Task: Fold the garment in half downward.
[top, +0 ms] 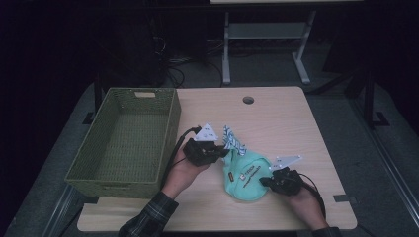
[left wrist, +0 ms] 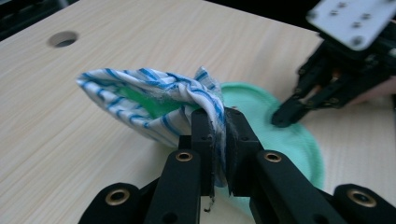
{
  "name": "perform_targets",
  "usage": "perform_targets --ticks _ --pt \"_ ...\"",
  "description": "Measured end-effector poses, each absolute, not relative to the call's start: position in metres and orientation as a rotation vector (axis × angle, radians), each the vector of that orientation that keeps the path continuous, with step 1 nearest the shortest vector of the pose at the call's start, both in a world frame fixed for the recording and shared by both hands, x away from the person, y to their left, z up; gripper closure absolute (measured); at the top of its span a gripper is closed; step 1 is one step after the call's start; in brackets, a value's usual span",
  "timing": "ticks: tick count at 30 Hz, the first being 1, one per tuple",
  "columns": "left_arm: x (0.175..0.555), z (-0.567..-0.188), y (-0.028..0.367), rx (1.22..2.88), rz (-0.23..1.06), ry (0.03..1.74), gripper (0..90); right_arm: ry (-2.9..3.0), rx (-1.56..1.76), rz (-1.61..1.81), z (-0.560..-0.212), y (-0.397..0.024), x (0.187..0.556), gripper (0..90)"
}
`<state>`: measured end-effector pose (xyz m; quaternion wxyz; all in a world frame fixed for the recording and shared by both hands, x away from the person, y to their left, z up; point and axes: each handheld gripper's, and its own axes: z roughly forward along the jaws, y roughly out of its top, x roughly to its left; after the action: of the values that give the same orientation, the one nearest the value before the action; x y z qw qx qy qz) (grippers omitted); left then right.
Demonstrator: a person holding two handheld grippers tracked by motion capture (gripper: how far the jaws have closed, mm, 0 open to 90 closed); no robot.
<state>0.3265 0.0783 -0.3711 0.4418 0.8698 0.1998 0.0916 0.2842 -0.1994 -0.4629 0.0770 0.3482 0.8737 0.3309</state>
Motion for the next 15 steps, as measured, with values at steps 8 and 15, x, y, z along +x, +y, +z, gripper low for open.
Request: perform_targets --ticks 8,15 --pt "0.317 -0.377 0.06 2.204 0.197 0.403 83.1 2.594 1.054 1.036 -0.457 -0.209 0.285 89.8" --pt "0.311 -0.383 0.048 2.219 0.157 0.334 83.0 2.524 1.141 1.038 -0.45 -0.234 0.286 89.8"
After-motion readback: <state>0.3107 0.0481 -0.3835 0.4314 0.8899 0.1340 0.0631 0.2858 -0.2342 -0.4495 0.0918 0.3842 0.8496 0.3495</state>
